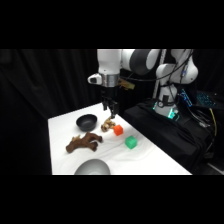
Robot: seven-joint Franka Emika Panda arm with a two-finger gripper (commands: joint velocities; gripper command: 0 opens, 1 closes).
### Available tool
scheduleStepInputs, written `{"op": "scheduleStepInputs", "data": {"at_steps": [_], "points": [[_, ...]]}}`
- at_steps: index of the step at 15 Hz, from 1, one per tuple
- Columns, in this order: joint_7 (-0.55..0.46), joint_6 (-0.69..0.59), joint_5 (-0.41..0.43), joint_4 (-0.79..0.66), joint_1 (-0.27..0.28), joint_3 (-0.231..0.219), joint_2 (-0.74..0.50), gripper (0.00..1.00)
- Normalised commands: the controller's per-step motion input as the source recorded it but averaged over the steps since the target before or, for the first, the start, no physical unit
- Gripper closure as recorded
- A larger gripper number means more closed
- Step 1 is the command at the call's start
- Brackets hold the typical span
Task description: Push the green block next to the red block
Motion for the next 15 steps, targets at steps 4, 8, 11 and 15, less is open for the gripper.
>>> {"op": "scheduleStepInputs", "data": {"at_steps": [4,8,11,15], "points": [[0.0,0.09,0.035,-0.05,0.001,0.034,0.07,0.0],[0.07,0.3,0.087,-0.21,0.083,0.1,0.14,0.0],[0.14,0.28,0.106,-0.14,0.161,0.14,0.16,0.0],[0.18,0.18,0.1,0.03,0.198,0.138,0.18,0.0]]}}
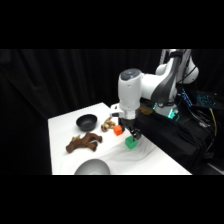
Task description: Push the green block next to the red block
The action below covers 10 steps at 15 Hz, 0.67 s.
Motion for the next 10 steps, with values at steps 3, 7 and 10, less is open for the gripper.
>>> {"op": "scheduleStepInputs", "data": {"at_steps": [3,7,10], "points": [[0.19,0.15,0.113,0.13,0.193,0.107,0.19,0.0],[0.24,0.22,0.086,0.12,0.19,0.056,0.21,0.0],[0.27,0.31,0.056,0.04,0.183,-0.015,0.23,0.0]]}}
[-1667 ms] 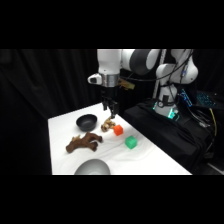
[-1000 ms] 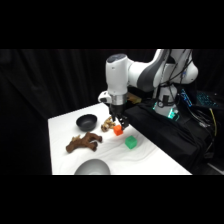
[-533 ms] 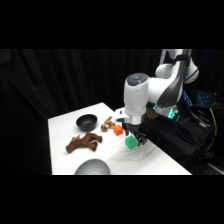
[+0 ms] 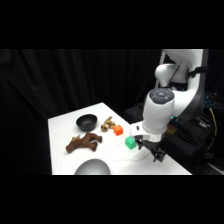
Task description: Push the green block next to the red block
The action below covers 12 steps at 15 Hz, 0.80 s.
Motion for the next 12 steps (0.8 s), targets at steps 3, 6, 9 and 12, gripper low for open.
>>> {"op": "scheduleStepInputs", "data": {"at_steps": [3,6,9,12], "points": [[0.26,0.31,0.004,-0.01,0.201,-0.108,0.21,0.0],[0.18,0.24,-0.059,-0.08,0.179,-0.223,0.04,0.0],[0.16,0.15,-0.173,-0.2,0.125,-0.329,-0.18,0.0],[0.11,0.11,-0.262,-0.3,0.016,-0.361,-0.35,0.0]]}}
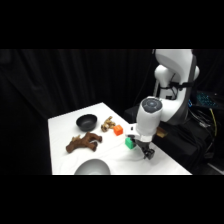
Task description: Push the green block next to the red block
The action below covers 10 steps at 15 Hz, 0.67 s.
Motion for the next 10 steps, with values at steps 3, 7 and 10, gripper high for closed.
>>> {"op": "scheduleStepInputs", "data": {"at_steps": [3,7,10], "points": [[0.02,0.09,-0.247,-0.27,-0.146,-0.27,-0.31,0.0],[-0.11,0.01,-0.215,-0.11,-0.25,-0.185,-0.18,0.0],[-0.19,-0.09,-0.107,-0.01,-0.207,-0.025,-0.19,0.0]]}}
